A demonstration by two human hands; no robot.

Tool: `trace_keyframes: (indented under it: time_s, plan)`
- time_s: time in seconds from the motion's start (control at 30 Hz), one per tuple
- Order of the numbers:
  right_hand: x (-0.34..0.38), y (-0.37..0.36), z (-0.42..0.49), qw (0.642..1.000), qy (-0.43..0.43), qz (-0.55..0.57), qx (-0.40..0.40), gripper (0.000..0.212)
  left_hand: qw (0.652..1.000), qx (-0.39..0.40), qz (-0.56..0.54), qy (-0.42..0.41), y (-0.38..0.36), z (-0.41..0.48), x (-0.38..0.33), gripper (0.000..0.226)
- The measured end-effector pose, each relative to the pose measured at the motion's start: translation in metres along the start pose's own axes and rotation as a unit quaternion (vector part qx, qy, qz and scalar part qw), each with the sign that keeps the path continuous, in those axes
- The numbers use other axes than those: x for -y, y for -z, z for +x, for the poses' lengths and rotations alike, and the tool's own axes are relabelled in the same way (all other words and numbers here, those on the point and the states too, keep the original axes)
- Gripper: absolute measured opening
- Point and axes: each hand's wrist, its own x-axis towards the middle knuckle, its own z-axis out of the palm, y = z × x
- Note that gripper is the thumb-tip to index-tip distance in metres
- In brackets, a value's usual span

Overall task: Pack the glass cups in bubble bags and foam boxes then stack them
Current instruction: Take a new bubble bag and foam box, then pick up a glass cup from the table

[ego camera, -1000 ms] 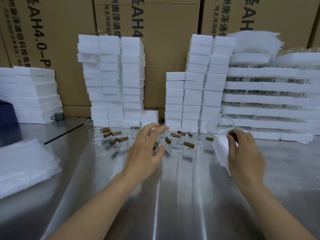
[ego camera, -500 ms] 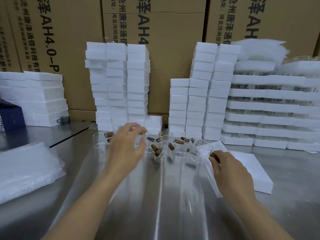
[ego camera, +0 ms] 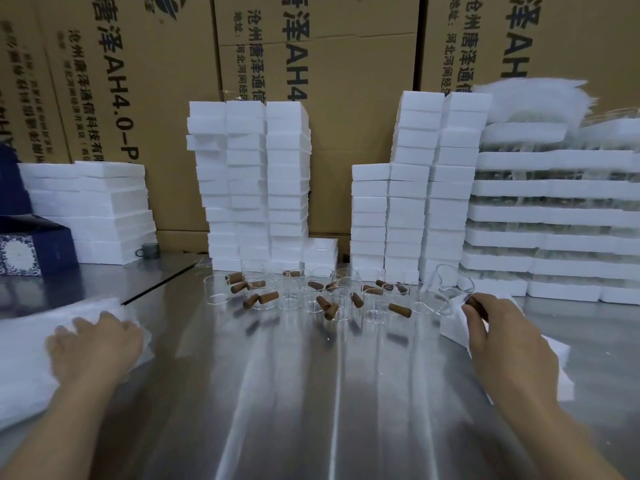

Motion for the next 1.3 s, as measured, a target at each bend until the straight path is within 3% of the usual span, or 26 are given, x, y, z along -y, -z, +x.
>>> trace_keyframes:
  time_s: [0.27,0.43,0.63,0.77,0.97,1.17,1.3]
  plan:
    - [0.004,-0.018,0.002,0.995,0.083,0.046,0.006,0.019,0.998,0.008,-0.036,0.046,0.015,-0.004,0.013,0.067]
    - [-0.053,-0.08,0.036,0.988,0.138,0.066,-0.01,0.021,0.997,-0.001,-0.066,0.027,0.017,-0.008,0.002,0.059]
    - [-0.11,-0.132,0.063,0.983,0.135,0.122,0.002,0.031,0.997,-0.014,-0.064,0.031,0.013,-0.006,-0.003,0.059]
    - [-0.095,-0.118,0.056,0.981,0.152,0.123,0.013,0.031,0.998,0.037,-0.048,0.032,0.012,-0.006,-0.001,0.063]
    - [-0.032,-0.058,0.02,0.98,0.138,0.146,0.001,0.029,0.997,-0.009,-0.08,0.016,0.014,-0.005,-0.005,0.063]
    - [-0.004,-0.032,0.001,0.982,0.136,0.128,-0.032,0.03,0.97,-0.123,-0.18,-0.113,0.029,-0.051,-0.054,0.056]
    - [0.004,-0.026,-0.007,0.985,0.123,0.113,-0.045,0.023,0.942,-0.087,-0.218,-0.239,0.023,-0.105,-0.104,0.044]
